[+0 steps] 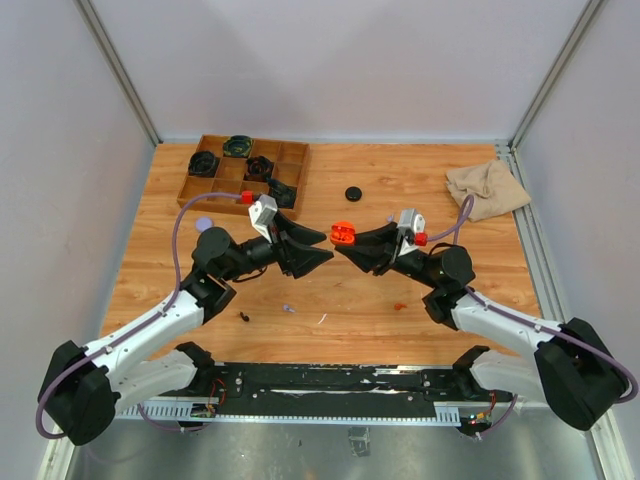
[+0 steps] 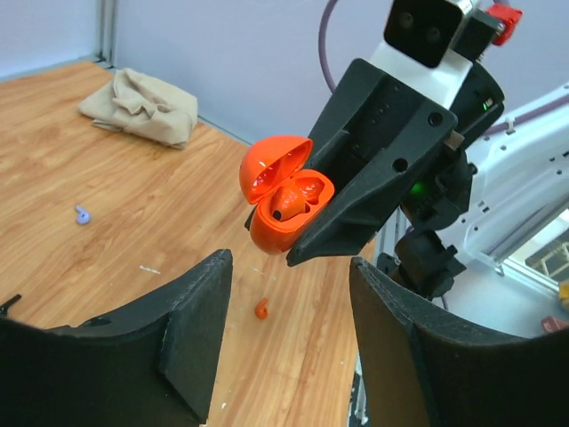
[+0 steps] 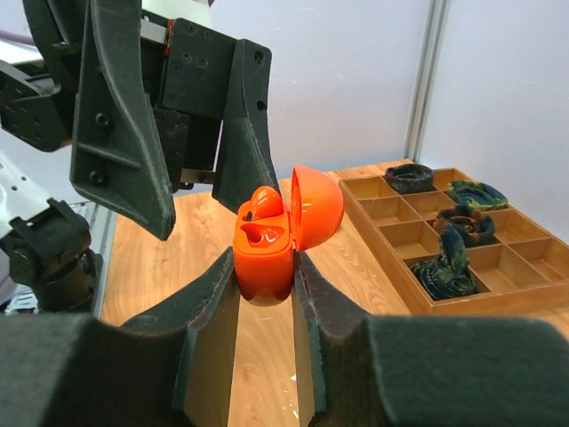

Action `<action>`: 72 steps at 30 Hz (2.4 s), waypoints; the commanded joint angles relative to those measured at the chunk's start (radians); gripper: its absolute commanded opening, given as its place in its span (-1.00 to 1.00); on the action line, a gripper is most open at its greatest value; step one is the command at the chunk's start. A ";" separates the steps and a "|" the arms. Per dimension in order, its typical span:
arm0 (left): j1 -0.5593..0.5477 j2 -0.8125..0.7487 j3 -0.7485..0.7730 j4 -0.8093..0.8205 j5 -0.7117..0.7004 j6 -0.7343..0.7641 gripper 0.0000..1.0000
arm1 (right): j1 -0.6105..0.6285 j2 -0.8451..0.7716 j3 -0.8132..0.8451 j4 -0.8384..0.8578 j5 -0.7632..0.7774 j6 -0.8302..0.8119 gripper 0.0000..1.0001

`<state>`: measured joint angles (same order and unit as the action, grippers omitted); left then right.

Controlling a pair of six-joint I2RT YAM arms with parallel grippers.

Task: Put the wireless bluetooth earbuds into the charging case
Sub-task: Adjust the charging case.

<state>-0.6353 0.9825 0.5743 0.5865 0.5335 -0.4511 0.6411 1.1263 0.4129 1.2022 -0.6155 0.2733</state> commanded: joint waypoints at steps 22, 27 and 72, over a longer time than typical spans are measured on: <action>0.040 0.029 -0.054 0.268 0.127 -0.030 -0.20 | 0.014 0.144 0.087 0.305 -0.140 0.250 -0.96; 0.040 0.039 -0.067 0.303 0.137 -0.047 -0.26 | 0.013 0.146 0.095 0.305 -0.149 0.256 -0.96; 0.042 0.032 -0.116 0.407 0.155 -0.093 -0.84 | -0.054 0.110 0.082 0.286 -0.198 0.300 -0.34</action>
<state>-0.5877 1.0309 0.4698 0.9913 0.6735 -0.5575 0.6155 1.2556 0.4946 1.4555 -0.8043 0.5686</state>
